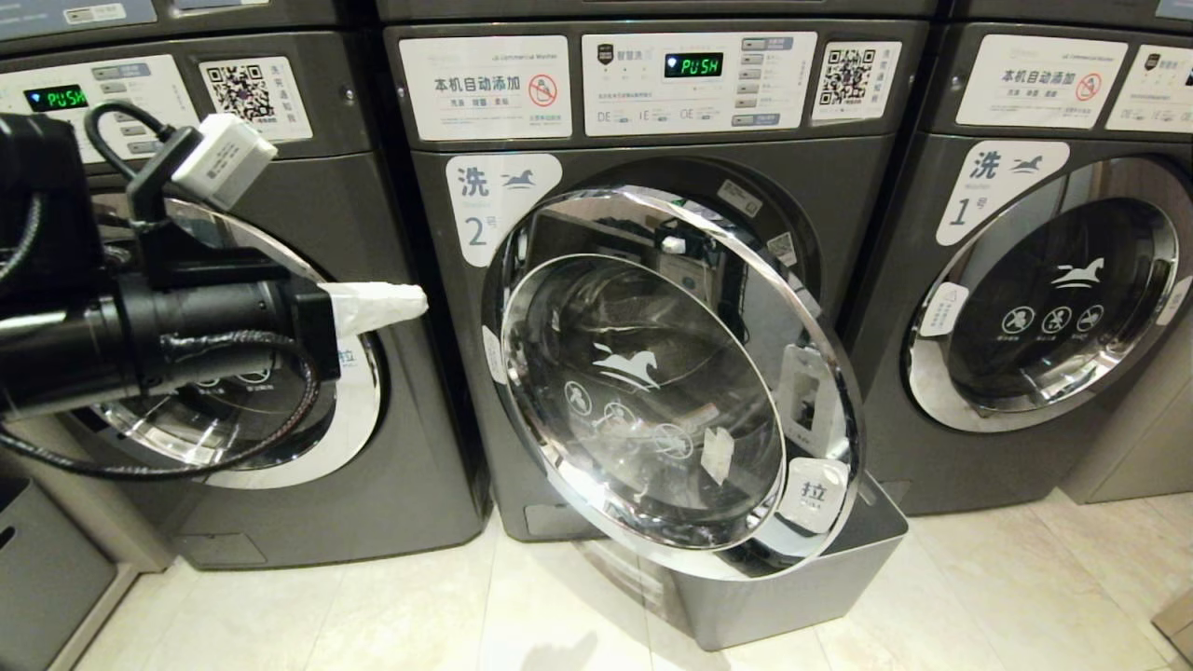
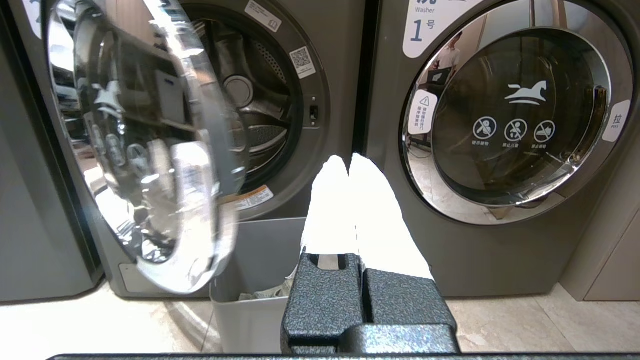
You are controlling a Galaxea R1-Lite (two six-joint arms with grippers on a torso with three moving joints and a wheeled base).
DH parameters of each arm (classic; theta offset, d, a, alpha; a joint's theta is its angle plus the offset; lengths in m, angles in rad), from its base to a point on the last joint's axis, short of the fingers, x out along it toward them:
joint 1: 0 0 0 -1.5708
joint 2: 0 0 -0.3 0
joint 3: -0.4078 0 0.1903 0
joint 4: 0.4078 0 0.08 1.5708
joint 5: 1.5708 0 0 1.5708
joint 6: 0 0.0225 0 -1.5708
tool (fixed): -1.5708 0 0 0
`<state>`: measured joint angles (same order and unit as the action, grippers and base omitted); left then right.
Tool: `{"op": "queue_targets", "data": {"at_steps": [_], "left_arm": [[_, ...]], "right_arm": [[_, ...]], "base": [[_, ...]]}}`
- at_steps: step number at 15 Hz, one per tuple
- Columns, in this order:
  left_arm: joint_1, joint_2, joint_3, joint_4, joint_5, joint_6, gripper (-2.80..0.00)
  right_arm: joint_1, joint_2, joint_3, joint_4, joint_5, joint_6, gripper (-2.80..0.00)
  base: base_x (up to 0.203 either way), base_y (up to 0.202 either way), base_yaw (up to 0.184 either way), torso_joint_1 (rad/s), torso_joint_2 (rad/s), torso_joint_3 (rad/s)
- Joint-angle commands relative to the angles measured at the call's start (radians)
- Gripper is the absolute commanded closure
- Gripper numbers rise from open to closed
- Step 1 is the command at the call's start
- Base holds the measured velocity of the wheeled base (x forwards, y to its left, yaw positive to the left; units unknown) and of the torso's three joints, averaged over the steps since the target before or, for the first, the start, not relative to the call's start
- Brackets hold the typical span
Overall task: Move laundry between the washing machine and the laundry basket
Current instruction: Close the washing machine door with the left hand
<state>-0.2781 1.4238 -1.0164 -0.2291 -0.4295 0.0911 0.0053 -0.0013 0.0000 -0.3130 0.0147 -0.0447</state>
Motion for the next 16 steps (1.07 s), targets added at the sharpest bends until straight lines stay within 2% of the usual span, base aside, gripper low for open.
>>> {"op": "queue_targets", "data": {"at_steps": [1,2,3,4,6,7,8,12,15,16], "left_arm": [[-0.002,-0.018,0.020,-0.047,0.244,-0.060,0.00],[-0.001,-0.055,0.043,-0.057,0.370,-0.101,0.00],[0.004,-0.108,0.087,-0.060,0.429,-0.135,0.00],[0.020,-0.168,0.168,-0.056,0.451,-0.151,0.00],[0.073,-0.237,0.311,-0.039,0.465,-0.163,0.00],[0.110,-0.247,0.352,-0.036,0.469,-0.169,0.00],[0.136,-0.237,0.361,-0.035,0.467,-0.173,0.00],[0.158,-0.121,0.386,-0.075,0.457,-0.175,0.00],[0.247,-0.088,0.402,-0.116,0.457,-0.165,0.00],[0.292,-0.079,0.411,-0.144,0.455,-0.144,0.00]], "right_arm": [[0.001,0.001,0.040,0.000,0.001,-0.001,0.00],[0.001,0.001,0.040,0.000,0.001,-0.001,0.00],[0.001,0.001,0.040,0.000,0.001,-0.001,0.00],[0.001,0.001,0.040,0.002,0.004,-0.001,0.00],[0.001,0.001,0.040,-0.003,0.002,0.000,0.00],[0.001,0.001,0.040,-0.003,-0.002,0.026,0.00],[0.001,0.001,0.040,-0.004,-0.006,0.054,0.00],[0.001,0.001,0.040,-0.005,-0.012,0.057,0.00],[0.001,0.001,0.040,-0.005,-0.012,0.057,0.00],[0.001,0.001,0.040,-0.005,-0.012,0.057,0.00]], "base": [[0.000,0.000,0.000,0.000,0.00,0.000],[0.000,0.000,0.000,0.000,0.00,0.000],[0.000,0.000,0.000,0.000,0.00,0.000],[0.000,0.000,0.000,0.000,0.00,0.000],[0.000,0.000,0.000,0.000,0.00,0.000],[0.000,0.000,0.000,0.000,0.00,0.000],[0.000,0.000,0.000,0.000,0.00,0.000],[0.000,0.000,0.000,0.000,0.00,0.000],[0.000,0.000,0.000,0.000,0.00,0.000],[0.000,0.000,0.000,0.000,0.00,0.000]]}}
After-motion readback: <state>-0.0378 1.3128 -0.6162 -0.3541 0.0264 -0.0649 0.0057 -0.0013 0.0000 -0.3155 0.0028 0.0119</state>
